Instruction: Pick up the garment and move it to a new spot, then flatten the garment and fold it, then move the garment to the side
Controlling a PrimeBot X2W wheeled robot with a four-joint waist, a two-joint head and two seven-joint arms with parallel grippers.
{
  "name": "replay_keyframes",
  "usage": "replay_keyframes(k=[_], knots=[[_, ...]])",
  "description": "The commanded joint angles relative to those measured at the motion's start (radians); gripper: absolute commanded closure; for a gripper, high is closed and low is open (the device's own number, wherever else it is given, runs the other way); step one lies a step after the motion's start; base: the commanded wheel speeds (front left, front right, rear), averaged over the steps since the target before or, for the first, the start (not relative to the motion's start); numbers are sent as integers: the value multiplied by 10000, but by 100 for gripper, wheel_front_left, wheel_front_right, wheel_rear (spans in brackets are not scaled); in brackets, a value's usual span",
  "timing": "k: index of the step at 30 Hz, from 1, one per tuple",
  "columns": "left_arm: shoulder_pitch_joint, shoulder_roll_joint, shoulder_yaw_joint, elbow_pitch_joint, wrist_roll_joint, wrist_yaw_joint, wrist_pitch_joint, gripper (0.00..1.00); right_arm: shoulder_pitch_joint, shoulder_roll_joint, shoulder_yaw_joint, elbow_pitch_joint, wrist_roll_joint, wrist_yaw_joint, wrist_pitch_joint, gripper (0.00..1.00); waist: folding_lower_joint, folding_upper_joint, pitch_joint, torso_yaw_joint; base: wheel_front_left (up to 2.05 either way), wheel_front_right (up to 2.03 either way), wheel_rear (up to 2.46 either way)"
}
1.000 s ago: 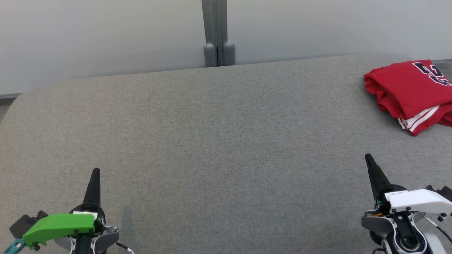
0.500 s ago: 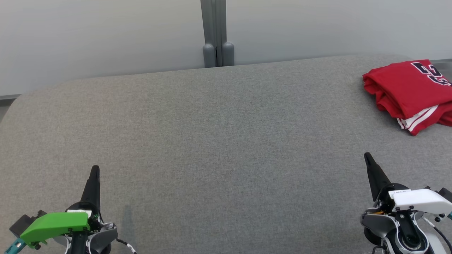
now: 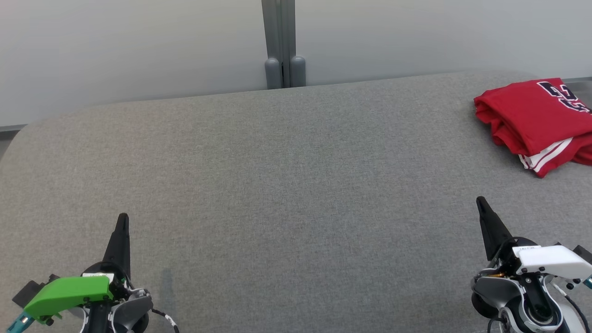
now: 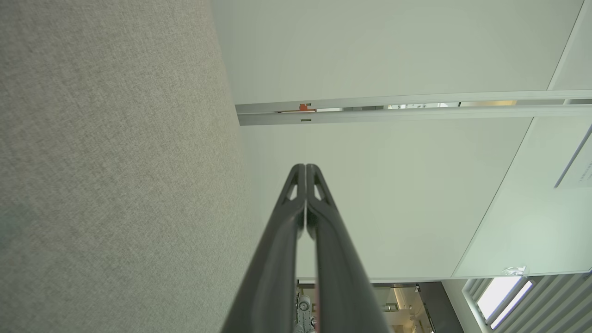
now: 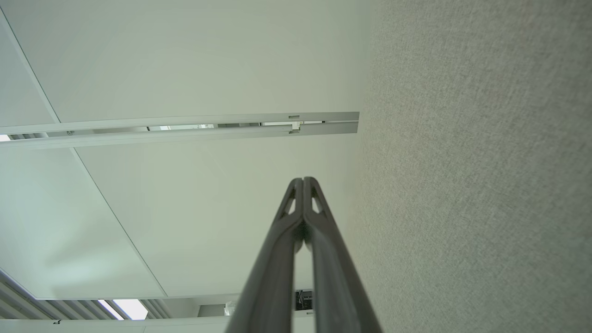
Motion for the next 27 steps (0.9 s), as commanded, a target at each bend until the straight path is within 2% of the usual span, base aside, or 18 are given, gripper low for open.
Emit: replay_keyframes(k=[1,27], knots=[[-102,69,31,12,-26,-68,48,100,-52,-12,-21,21,30,4,47,100,0,0,0,0,0,0,0],[-101,69,30,10,-27,-66,47,100,-54,7,-42,20,-3,4,66,100,0,0,0,0,0,0,0]])
